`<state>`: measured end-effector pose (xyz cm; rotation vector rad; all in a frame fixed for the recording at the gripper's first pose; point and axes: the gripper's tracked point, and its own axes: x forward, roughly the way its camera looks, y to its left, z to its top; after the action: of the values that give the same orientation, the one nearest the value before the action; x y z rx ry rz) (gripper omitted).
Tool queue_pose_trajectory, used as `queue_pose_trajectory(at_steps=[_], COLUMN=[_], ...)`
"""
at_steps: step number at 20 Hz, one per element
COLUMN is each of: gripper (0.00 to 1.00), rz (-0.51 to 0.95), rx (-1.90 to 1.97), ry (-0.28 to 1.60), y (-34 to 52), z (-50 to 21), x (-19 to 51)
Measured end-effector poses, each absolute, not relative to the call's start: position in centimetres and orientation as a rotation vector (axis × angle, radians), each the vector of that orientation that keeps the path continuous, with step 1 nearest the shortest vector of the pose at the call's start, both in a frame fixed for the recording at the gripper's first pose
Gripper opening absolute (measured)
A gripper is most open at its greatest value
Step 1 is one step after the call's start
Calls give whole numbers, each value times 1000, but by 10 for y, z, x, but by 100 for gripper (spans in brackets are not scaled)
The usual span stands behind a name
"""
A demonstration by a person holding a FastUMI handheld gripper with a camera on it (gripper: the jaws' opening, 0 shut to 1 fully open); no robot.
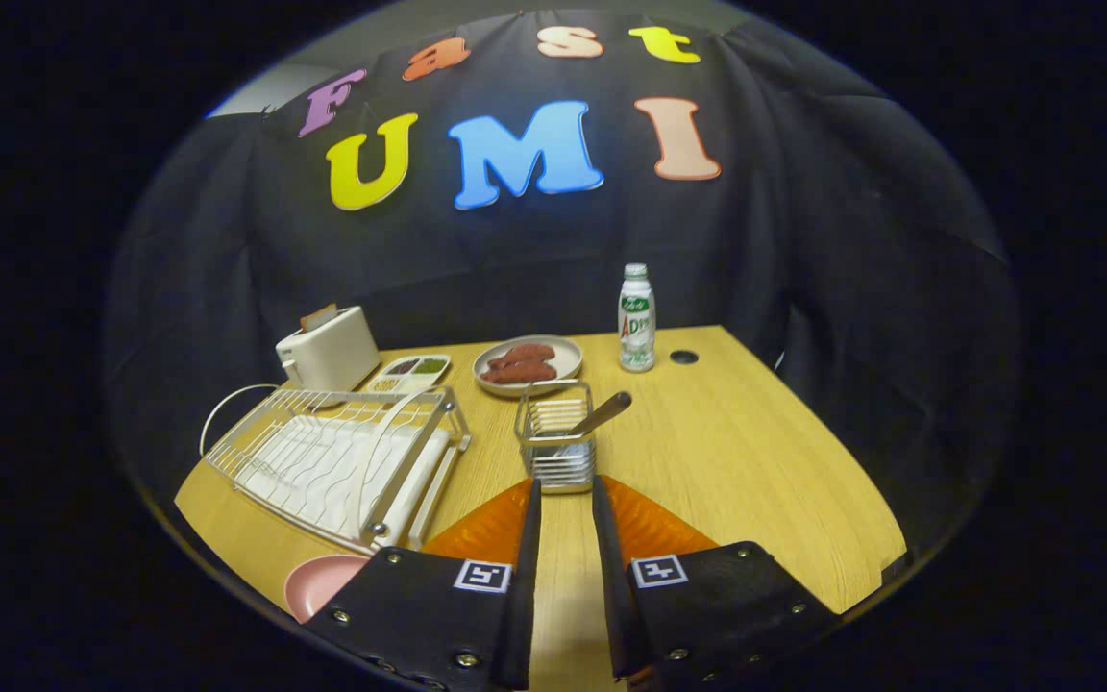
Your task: Take the plate from the dish rack, then take the spoon from the basket and place it into the plate.
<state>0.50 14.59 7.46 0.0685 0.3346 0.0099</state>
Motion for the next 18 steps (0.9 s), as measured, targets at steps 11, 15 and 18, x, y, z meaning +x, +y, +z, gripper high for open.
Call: queue_pose_trajectory(at_steps=[11, 15, 18], gripper=[31, 31, 31], rz=[-7, 13, 22], rx=[144, 153, 151], ry=[182, 156, 145], y=[127, 127, 128], z=[49, 52, 53], x=[59, 77, 90])
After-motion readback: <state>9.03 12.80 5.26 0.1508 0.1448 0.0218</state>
